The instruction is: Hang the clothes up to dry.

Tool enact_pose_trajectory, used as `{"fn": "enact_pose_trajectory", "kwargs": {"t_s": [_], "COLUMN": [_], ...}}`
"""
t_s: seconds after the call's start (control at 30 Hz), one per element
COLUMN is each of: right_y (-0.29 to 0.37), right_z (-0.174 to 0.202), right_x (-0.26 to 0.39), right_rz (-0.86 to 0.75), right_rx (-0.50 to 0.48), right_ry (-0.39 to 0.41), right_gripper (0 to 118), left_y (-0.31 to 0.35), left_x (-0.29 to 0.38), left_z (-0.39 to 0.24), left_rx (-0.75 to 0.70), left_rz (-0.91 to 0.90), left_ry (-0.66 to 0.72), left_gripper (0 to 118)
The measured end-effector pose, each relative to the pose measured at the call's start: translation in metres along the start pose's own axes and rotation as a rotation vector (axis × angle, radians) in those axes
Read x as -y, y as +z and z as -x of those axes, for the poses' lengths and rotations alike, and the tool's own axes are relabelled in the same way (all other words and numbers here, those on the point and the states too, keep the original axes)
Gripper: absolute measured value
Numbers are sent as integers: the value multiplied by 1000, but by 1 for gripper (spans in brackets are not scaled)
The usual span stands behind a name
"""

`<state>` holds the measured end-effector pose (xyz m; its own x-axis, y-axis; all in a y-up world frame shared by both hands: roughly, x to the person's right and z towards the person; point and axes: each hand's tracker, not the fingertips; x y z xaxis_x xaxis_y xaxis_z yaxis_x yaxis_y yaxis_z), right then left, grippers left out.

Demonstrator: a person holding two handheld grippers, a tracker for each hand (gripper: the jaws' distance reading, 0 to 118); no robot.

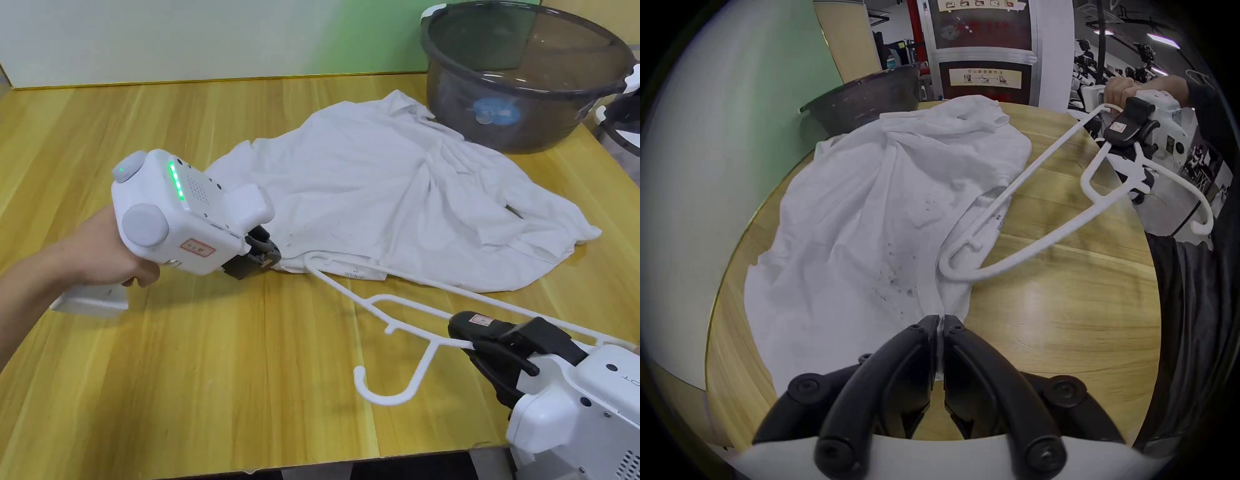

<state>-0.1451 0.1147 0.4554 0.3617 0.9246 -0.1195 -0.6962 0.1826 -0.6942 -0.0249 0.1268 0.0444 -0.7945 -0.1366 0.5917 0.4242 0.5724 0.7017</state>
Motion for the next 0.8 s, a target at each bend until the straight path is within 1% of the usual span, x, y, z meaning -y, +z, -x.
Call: {"fn": "enact_pose_trajectory", "kwargs": {"t_s": [0.03, 0.1, 0.13, 0.17, 0.2, 0.3, 0.33, 0.37, 0.47, 0.57, 0.67, 0.8], "right_y": [-2, -4, -3, -2, -1, -4, -5, -4, -7, -7, -7, -8], "right_z": [4, 6, 10, 13, 15, 23, 25, 23, 25, 29, 28, 27], "right_x": [4, 4, 4, 3, 3, 1, 3, 2, 5, 4, 3, -1], "right_rz": [8, 18, 13, -5, -19, -10, -11, -13, -2, -11, -7, -12], "right_rx": [4, 2, 5, 20, 12, -8, -4, -3, 2, 1, -1, 6], "right_ry": [-10, -35, -34, -16, -10, -7, -11, -20, -22, 17, 6, 41], "right_gripper": [6, 6, 6, 6, 6, 6, 6, 6, 6, 6, 6, 6], "left_y": [0, 0, 0, -1, -2, -3, -3, -2, -2, -2, -1, -1], "left_x": [0, 1, 2, 2, 2, 3, 3, 3, 3, 5, 6, 8], "left_z": [0, 1, 1, 0, 1, 1, -2, 1, 0, 2, 3, 4], "left_rx": [23, 19, 33, -12, 8, 19, 3, 28, 19, 17, 13, -2], "left_rz": [2, -11, -11, -19, -13, -19, -24, -31, -29, -31, -45, -61], "left_ry": [7, 26, 32, 29, 40, 43, 39, 52, 47, 50, 59, 68], "left_gripper": [4, 4, 4, 4, 4, 4, 4, 4, 4, 4, 4, 4]}}
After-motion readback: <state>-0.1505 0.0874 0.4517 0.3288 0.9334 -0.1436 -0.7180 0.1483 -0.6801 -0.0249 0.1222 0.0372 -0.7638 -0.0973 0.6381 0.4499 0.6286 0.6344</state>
